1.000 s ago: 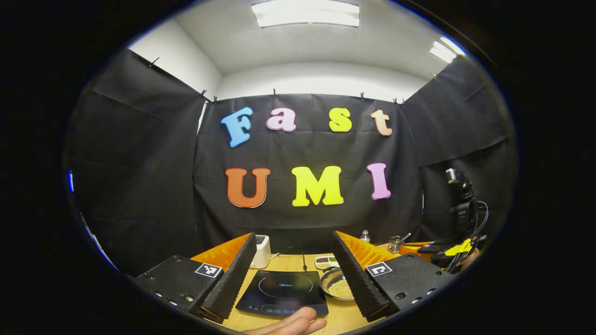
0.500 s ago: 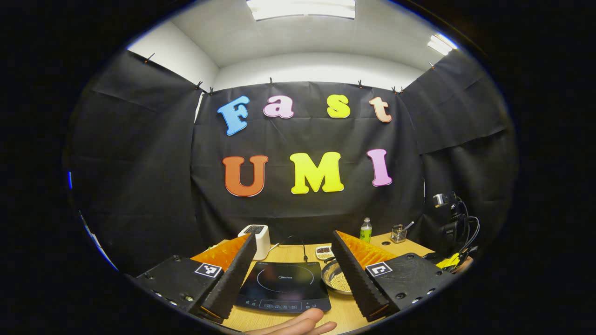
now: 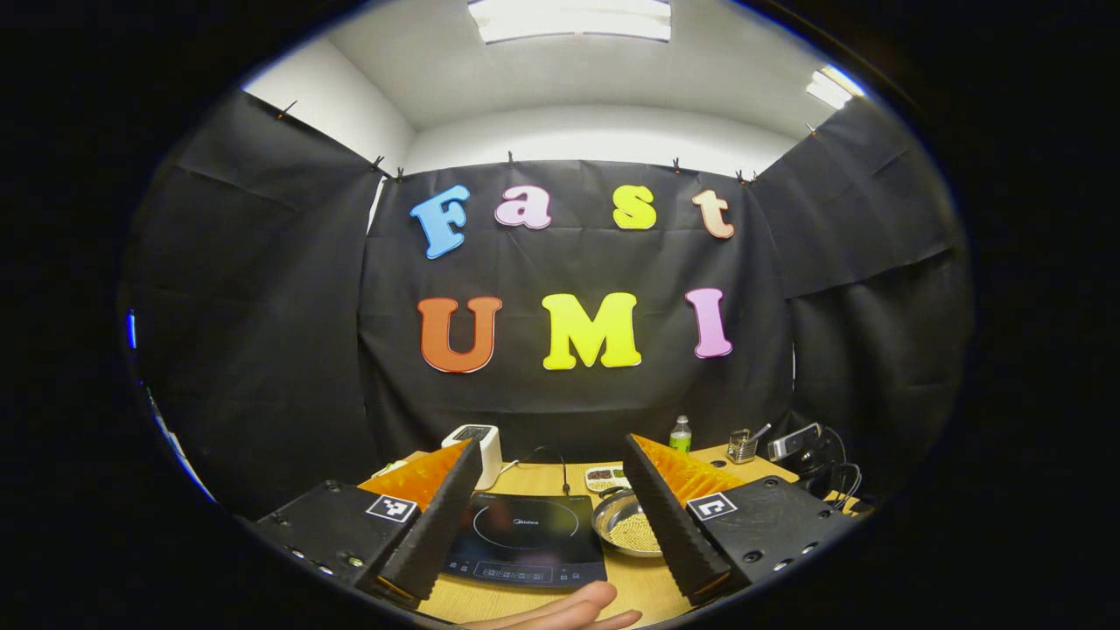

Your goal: First push the handle of the pot to place it horizontally, then grasp the pot with both hands and set it on the induction cooktop.

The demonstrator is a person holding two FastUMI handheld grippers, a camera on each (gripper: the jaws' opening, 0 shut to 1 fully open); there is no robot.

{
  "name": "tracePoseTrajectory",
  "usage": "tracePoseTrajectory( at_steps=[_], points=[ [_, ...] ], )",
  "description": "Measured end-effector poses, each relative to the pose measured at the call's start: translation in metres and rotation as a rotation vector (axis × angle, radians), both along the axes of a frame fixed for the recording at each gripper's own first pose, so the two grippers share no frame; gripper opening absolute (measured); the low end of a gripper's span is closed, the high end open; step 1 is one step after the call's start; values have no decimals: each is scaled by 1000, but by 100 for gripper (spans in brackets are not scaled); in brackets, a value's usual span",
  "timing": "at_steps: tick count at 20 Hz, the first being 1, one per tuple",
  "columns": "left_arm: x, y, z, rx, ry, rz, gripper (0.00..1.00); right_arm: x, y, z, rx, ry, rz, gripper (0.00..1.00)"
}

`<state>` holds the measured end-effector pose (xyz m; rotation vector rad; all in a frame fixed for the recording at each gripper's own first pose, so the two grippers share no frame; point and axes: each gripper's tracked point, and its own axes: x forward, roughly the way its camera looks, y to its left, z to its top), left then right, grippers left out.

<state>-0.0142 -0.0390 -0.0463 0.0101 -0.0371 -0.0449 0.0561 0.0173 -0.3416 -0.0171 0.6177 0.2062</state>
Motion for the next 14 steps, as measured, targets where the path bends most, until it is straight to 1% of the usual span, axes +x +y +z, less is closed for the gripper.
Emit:
tracePoseTrajectory(
  at_steps=[2,4,6,9,10,11,14],
  points=[
    [1,-4,-5,1,-3,-4,96,-4,1,-12,-5,10,3,4],
    [3,-10,-18,15,11,-20,96,-8,4,-20,-24,2,27,4],
    [7,-7,-32,25,33,-4,96,-13,6,-29,-54,-2,49,4],
    [12,-6,-39,37,52,9,96,-13,1,-33,-38,9,44,4],
    [14,-4,-40,38,56,15,96,-13,1,-34,-21,7,45,1],
    [16,-3,-39,37,53,18,96,-13,1,-32,-21,5,45,4],
    [16,3,-37,33,45,29,96,-11,-5,-33,-28,-1,40,4]
  ],
)
